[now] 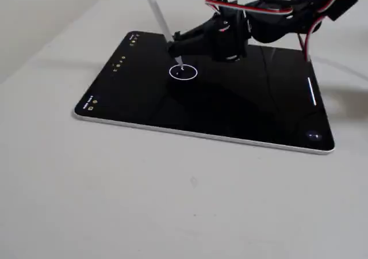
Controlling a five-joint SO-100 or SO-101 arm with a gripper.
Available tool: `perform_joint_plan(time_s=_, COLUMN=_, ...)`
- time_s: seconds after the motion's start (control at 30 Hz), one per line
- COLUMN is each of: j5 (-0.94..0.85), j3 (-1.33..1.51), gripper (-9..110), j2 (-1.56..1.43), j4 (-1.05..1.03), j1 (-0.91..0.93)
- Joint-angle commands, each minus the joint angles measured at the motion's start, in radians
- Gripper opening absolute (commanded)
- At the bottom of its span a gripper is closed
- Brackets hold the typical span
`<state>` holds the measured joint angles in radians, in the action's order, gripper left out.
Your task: Draw 2 dots in a circle representing the eyes of a stickman
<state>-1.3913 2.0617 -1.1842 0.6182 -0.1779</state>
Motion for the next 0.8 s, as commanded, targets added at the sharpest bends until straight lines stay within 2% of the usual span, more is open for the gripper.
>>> perform_joint_plan(time_s=0.0, j5=0.106, j3=-0.017, gripper=0, j2=-0.158, j4=-0.040, j1=0.017)
perform_joint_plan(time_s=0.2, j5=0.130, j3=-0.021, gripper=0, j2=-0.170, j4=-0.044, j1=0.023)
perform_joint_plan(time_s=0.3, j5=0.212, j3=-0.028, gripper=0, j2=-0.239, j4=-0.087, j1=0.041)
perform_joint_plan(time_s=0.5, j5=0.612, j3=-0.032, gripper=0, j2=-0.584, j4=-0.440, j1=0.058)
perform_joint_plan(time_s=0.63, j5=0.891, j3=-0.032, gripper=0, j2=-0.879, j4=-0.764, j1=0.064)
perform_joint_plan(time_s=0.77, j5=1.065, j3=-0.040, gripper=0, j2=-1.177, j4=-1.127, j1=0.032)
